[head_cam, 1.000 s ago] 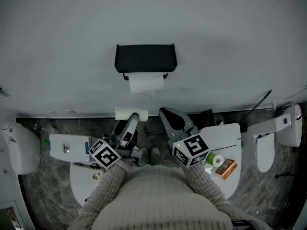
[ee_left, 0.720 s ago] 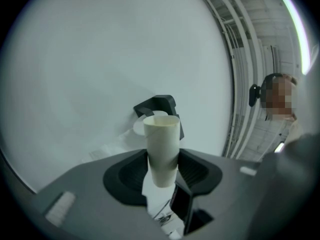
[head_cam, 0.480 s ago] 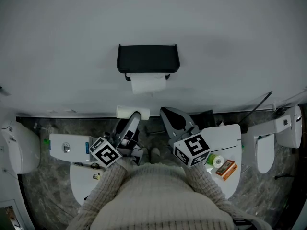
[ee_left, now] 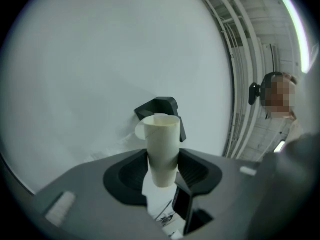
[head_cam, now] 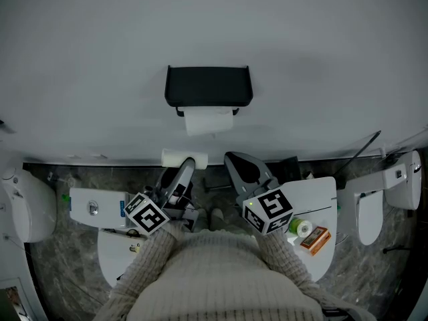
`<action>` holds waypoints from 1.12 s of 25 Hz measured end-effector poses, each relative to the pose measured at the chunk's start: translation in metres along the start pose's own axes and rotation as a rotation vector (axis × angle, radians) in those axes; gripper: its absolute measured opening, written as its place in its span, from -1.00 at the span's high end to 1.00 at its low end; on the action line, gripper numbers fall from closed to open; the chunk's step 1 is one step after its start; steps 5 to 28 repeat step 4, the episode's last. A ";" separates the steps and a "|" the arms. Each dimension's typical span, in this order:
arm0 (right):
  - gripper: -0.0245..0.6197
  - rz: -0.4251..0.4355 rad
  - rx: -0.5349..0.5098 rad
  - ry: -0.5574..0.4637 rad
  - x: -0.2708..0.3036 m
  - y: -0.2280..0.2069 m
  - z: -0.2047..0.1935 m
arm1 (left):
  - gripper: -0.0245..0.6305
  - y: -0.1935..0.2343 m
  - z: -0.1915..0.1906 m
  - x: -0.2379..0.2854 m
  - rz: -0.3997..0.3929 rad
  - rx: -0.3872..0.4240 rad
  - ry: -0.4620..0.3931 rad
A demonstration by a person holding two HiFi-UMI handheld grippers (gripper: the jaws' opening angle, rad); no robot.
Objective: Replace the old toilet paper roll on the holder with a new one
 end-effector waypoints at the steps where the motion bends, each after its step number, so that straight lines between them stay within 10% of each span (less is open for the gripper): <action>1: 0.92 0.001 0.002 0.002 -0.001 0.000 -0.002 | 0.39 -0.001 -0.001 0.000 -0.002 0.002 0.002; 28: 0.92 -0.001 0.006 0.006 -0.005 0.001 -0.005 | 0.39 -0.004 -0.006 -0.001 -0.012 0.009 0.007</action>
Point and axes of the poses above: the fingertips, and each gripper's own axes: x forward along the fingers, y to its left, z out of its top, the point moved 2 cm from there along -x, backward along the fingers, and after that the axes turned 7 degrees about -x, right-handed, at the moved point
